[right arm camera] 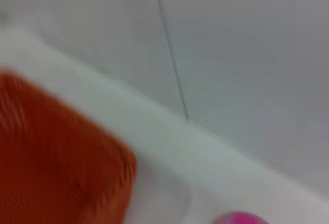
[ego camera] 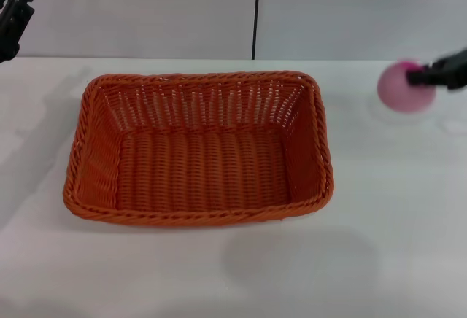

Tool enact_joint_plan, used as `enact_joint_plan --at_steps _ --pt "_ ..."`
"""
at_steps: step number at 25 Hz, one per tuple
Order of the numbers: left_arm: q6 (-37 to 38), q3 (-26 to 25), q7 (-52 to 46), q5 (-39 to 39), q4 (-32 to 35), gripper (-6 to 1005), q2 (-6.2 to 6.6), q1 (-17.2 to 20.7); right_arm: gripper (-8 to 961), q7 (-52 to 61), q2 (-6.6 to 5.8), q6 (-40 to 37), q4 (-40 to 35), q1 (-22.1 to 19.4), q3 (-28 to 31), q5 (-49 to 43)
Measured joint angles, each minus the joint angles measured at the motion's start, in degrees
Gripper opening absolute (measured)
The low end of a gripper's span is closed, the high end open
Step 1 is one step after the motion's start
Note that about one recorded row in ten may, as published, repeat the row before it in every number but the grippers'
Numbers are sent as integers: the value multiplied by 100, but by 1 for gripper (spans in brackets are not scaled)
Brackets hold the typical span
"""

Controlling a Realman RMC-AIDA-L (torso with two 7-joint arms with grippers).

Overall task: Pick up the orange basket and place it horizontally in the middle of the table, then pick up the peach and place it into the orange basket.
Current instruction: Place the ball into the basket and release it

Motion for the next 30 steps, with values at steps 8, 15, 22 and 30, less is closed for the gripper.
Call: enact_joint_plan --at_steps 8,15,22,30 --pt "2 1 -5 1 1 477 0 6 92 -1004 202 -166 -758 -772 44 2775" --pt "-35 -1 27 2 9 477 6 -11 42 -2164 398 -743 175 -220 -267 3670" --pt "-53 -51 29 -94 121 477 9 -59 50 -2333 462 -527 854 372 -400 3072" --pt "-62 -202 53 -139 159 477 9 -63 228 -2269 446 -405 920 597 -329 2932"
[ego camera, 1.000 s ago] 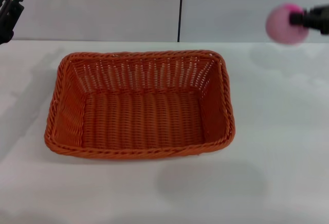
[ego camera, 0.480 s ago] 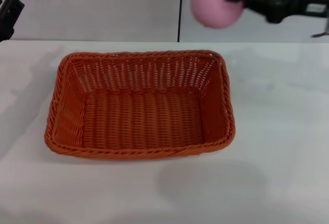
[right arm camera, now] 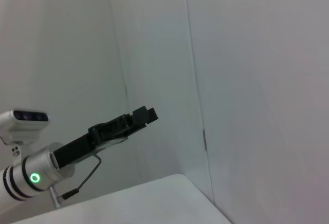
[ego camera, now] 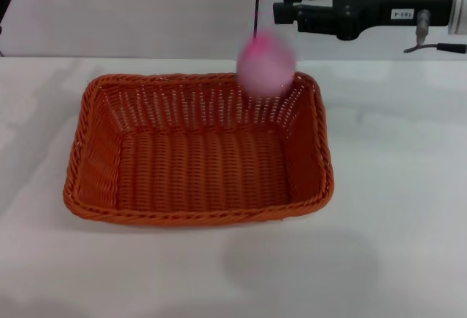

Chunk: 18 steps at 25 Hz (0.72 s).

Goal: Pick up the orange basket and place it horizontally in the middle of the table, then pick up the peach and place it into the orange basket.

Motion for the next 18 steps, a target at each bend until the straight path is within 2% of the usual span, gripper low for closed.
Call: enact_joint_plan --at_steps 5,9,18 --pt "-3 -97 -25 -3 0 476 3 -9 411 133 -12 -15 -10 -37 22 41" --pt "-2 -114 -43 -3 0 477 7 -8 443 141 14 -60 -24 -205 27 206" --pt "85 -73 -22 31 -63 476 -13 81 450 -914 171 -139 -60 -1543 182 1516"
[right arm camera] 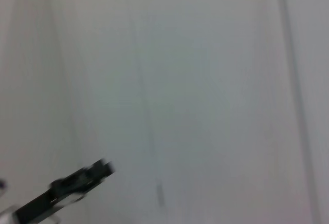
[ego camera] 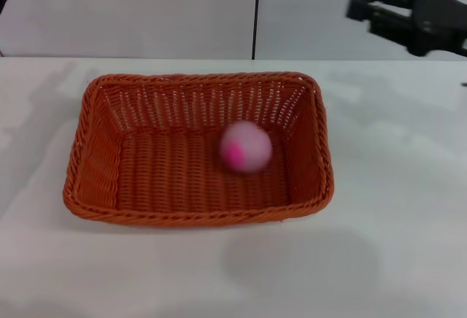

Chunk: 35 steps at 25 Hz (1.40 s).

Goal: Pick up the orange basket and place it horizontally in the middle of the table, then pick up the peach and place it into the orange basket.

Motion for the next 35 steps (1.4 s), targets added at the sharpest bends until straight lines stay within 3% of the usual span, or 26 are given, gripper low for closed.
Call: enact_joint_plan --at_steps 3,5,6,10,18,25,35 --pt "31 82 17 29 -42 473 -12 27 451 -432 84 4 59 -418 320 269" --pt "57 116 32 30 -112 469 -16 33 451 -1059 162 4 322 -707 927 515" --pt "66 120 59 31 -150 468 -19 36 451 -1059 162 4 322 -707 927 515" --pt "106 124 214 33 -313 466 -21 42 450 -1742 176 32 828 -904 1850 647" --pt "145 124 532 18 -621 466 -27 78 451 -3139 205 57 1875 -887 4005 803" --pt "381 4 969 -11 -846 466 -36 146 451 -3819 205 57 2308 -816 4702 817" --pt "530 -256 1363 -16 -1168 466 -41 216 451 -3946 202 170 2507 -750 4844 886"
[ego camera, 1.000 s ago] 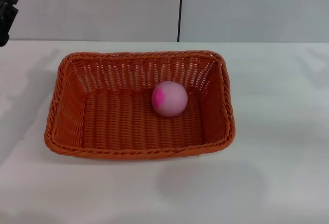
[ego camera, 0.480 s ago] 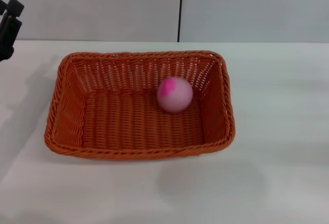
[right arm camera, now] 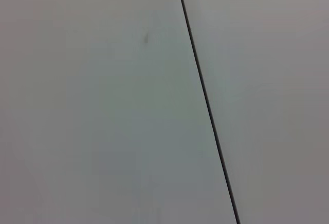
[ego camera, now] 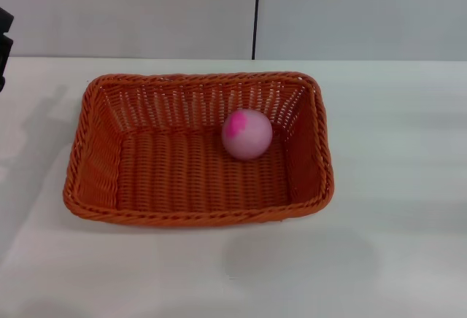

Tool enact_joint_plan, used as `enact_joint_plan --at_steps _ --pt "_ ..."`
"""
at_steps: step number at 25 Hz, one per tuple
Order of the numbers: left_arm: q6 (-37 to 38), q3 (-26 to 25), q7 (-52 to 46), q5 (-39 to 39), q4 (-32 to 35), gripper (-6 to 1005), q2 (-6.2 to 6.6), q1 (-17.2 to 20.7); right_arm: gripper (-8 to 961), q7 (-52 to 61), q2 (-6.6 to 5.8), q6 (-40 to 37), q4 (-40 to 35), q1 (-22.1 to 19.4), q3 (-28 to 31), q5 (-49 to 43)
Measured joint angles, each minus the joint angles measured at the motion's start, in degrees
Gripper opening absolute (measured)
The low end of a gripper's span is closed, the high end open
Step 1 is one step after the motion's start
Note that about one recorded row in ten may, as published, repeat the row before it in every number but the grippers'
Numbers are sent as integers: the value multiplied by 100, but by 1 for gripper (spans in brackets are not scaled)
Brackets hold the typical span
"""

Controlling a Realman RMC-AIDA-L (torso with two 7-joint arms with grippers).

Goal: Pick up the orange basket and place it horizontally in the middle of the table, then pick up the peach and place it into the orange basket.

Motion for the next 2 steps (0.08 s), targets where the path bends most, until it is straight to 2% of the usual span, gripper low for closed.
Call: enact_joint_plan --at_steps 2 --pt "-13 -63 37 -1 -30 466 4 21 451 -8 0 20 19 11 23 1"
